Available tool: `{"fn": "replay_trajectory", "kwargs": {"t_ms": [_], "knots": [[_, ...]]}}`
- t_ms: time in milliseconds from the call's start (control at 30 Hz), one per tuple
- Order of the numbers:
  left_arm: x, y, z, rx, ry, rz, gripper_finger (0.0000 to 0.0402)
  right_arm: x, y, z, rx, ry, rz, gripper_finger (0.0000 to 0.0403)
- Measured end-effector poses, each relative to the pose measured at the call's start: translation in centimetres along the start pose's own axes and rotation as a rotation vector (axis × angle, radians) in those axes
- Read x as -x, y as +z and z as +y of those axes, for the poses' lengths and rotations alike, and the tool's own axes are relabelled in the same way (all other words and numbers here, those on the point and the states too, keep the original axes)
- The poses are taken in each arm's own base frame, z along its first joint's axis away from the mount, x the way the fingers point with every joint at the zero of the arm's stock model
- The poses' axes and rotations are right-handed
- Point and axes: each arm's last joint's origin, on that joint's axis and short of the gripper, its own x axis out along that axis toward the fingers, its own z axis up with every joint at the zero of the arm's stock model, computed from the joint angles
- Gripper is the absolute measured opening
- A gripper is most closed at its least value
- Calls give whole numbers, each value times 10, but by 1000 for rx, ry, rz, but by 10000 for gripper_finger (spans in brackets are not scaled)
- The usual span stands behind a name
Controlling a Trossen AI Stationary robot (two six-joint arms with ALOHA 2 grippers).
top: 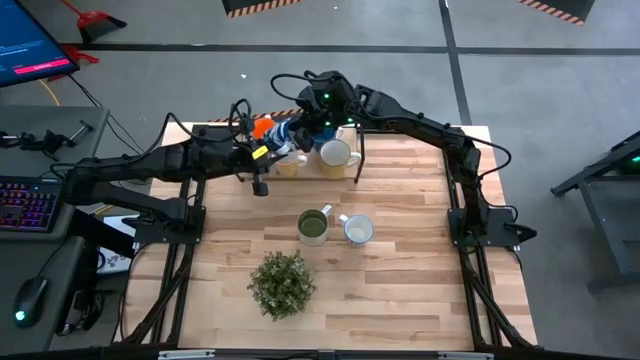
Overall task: Place coffee mugs
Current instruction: Move the blue patterned mug to the middle left of the table
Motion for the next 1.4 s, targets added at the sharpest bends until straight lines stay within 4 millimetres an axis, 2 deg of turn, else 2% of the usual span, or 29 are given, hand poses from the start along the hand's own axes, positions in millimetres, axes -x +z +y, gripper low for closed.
{"fn": "replay_trajectory", "kwargs": {"t_ms": [533,1100,1400], "knots": [[1,0,6,-68,160,59,40,-1,4,4,-12,5,-48,1],[1,1,8,-78,156,42,42,-1,4,4,-38,6,-50,1],[2,3,9,-56,170,26,42,-1,5,4,-65,-34,-65,44]]}}
